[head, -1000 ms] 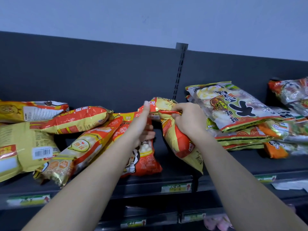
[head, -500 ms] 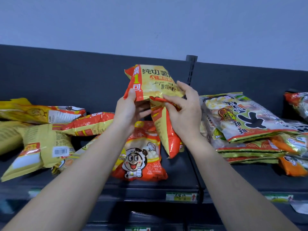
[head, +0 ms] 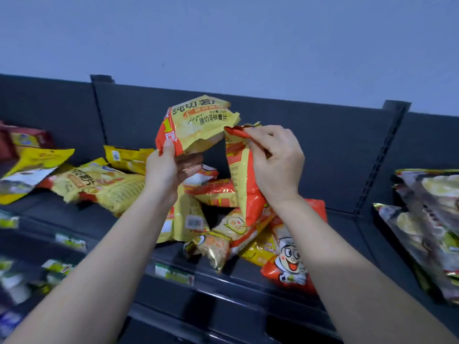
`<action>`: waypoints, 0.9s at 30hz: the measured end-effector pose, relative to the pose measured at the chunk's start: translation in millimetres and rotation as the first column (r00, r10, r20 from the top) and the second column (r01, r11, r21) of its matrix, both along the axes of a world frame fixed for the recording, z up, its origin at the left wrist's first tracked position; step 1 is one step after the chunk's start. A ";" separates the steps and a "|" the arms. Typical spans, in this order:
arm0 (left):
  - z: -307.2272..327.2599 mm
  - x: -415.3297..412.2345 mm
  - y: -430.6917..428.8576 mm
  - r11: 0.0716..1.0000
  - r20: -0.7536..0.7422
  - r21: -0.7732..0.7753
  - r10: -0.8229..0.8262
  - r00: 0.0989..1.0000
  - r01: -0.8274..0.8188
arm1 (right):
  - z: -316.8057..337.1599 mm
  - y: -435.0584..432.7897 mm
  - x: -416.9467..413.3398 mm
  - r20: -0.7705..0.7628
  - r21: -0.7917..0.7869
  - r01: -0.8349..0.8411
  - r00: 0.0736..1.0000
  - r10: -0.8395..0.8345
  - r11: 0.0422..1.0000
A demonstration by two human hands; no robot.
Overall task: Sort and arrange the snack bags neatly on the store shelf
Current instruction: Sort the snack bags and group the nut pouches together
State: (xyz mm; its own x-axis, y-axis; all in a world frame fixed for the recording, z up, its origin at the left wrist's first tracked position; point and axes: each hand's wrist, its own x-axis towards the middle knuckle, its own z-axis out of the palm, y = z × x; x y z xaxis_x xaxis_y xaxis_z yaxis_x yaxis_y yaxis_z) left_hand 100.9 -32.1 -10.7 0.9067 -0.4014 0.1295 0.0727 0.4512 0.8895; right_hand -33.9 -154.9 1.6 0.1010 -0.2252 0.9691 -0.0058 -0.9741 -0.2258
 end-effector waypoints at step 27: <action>-87.7 275.1 130.7 0.578 0.466 0.689 0.109 0.878 -0.438 | -33.0 119.1 275.8 -0.996 0.001 0.160 0.089 -0.014 0.987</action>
State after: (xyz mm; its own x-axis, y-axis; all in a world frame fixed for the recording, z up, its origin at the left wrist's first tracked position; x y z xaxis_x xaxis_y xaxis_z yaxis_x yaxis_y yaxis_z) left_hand 376.0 98.7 -98.4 0.9465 -0.2376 0.2183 -0.3065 -0.4504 0.8386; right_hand 242.0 -35.8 -31.4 0.9256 -0.3782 -0.0136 -0.3784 -0.9255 -0.0154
